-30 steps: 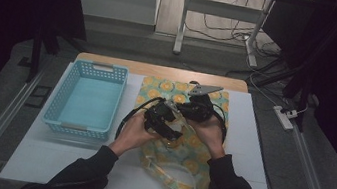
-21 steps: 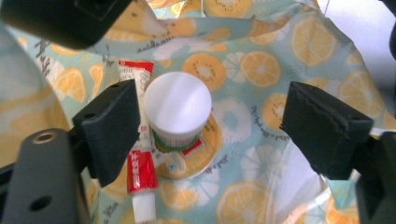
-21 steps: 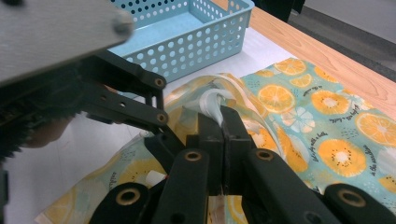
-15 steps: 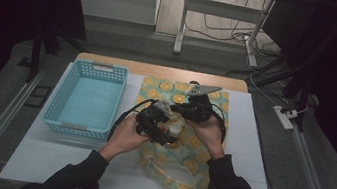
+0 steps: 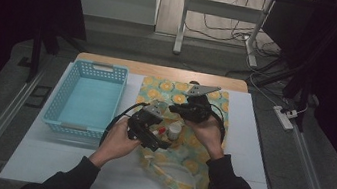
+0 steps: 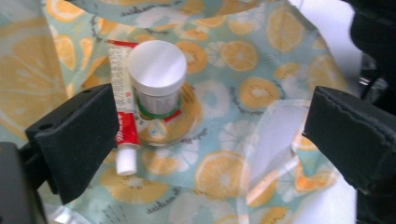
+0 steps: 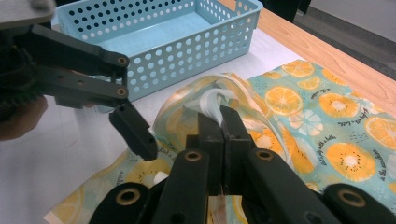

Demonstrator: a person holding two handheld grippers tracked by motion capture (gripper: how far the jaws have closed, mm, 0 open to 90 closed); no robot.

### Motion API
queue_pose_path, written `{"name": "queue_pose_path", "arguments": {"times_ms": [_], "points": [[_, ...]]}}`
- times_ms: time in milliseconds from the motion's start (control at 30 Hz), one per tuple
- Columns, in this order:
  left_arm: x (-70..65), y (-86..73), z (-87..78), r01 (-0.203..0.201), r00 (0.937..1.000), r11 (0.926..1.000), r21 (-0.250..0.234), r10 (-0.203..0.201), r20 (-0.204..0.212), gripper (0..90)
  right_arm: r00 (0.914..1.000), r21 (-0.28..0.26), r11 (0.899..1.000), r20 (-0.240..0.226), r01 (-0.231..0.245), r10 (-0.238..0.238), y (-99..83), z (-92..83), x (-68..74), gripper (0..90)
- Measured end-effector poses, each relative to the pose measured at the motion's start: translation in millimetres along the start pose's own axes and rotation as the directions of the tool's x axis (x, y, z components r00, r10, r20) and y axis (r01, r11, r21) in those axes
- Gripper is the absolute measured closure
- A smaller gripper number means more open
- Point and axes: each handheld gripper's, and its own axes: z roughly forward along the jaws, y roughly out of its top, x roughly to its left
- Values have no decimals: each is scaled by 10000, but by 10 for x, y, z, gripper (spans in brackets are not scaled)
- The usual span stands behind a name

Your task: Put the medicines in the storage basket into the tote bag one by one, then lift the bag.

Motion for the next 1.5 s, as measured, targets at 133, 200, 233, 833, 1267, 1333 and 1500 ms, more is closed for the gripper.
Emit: {"name": "queue_pose_path", "arguments": {"times_ms": [133, 200, 233, 833, 1267, 1333, 1500], "points": [[-38, -53, -10, 0, 9998, 10000, -56, 1, 173, 14, 10000, 19, 10000, -5, 5, -5, 0, 3, 6, 892], [-62, -79, -7, -65, 9998, 10000, -25, 66, 204, 18, 10000, 27, 10000, -9, 28, -28, 0, 6, 7, 893], [-77, -91, -4, -109, 9998, 9999, -26, 109, 167, 18, 10000, 41, 10000, -25, 17, -17, 0, 6, 10, 892], [-238, -288, 130, -398, 9992, 9990, 207, 399, -46, 0, 10000, 117, 9999, -38, 64, -63, 5, 19, 37, 892], [-286, -361, 390, -525, 9982, 9929, 1064, 553, -229, 7, 9999, 131, 9999, -54, 98, -97, 9, 24, 50, 892], [-283, -381, 434, -553, 9983, 9919, 1141, 567, -91, 8, 9999, 151, 9998, -45, 104, -103, 6, 29, 51, 892], [-275, -414, 527, -551, 9985, 9914, 1185, 549, 47, 11, 9999, 170, 9998, -59, 97, -96, 3, 35, 52, 891]]}}
